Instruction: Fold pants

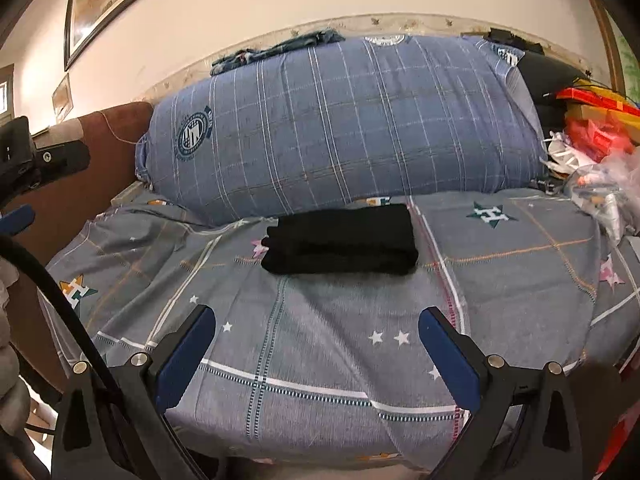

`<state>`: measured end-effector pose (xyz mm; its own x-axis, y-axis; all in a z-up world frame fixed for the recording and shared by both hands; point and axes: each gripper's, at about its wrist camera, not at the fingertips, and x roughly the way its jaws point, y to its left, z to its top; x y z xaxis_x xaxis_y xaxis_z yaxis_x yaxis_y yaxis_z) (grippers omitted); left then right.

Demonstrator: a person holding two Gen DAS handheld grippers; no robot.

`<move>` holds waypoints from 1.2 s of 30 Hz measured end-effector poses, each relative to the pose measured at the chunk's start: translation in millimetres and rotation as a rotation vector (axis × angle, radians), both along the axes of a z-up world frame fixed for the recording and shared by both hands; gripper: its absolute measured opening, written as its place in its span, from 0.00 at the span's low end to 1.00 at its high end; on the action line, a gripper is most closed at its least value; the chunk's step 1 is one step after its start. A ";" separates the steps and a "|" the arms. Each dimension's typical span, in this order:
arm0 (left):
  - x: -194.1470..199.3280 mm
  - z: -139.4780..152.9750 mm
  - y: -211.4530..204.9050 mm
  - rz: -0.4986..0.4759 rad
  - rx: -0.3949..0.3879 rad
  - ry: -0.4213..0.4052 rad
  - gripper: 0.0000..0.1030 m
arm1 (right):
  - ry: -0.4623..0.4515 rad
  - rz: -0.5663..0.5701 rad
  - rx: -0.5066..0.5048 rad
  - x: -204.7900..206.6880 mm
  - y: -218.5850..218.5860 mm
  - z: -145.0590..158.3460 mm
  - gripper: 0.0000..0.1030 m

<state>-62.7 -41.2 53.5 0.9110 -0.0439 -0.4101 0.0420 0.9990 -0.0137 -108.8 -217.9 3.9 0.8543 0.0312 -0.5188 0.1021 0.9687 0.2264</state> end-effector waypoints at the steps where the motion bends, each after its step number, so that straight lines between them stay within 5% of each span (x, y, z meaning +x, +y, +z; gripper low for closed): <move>1: 0.2 -0.9 -2.1 -0.006 0.004 0.004 1.00 | 0.004 0.004 0.002 0.6 0.1 -1.0 1.00; 19: 17.7 -34.8 -17.7 -0.072 0.033 0.168 1.00 | 0.100 -0.001 0.019 11.5 -3.2 -19.0 1.00; 36: 22.3 -46.8 -16.5 -0.112 0.000 0.214 1.00 | 0.150 0.014 0.007 18.6 1.8 -29.1 1.00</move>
<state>-40.5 -57.7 6.7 0.7928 -0.1397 -0.5933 0.1489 0.9883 -0.0338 -90.2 -216.1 -25.3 0.7667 0.0465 -0.6403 0.1218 0.9687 0.2162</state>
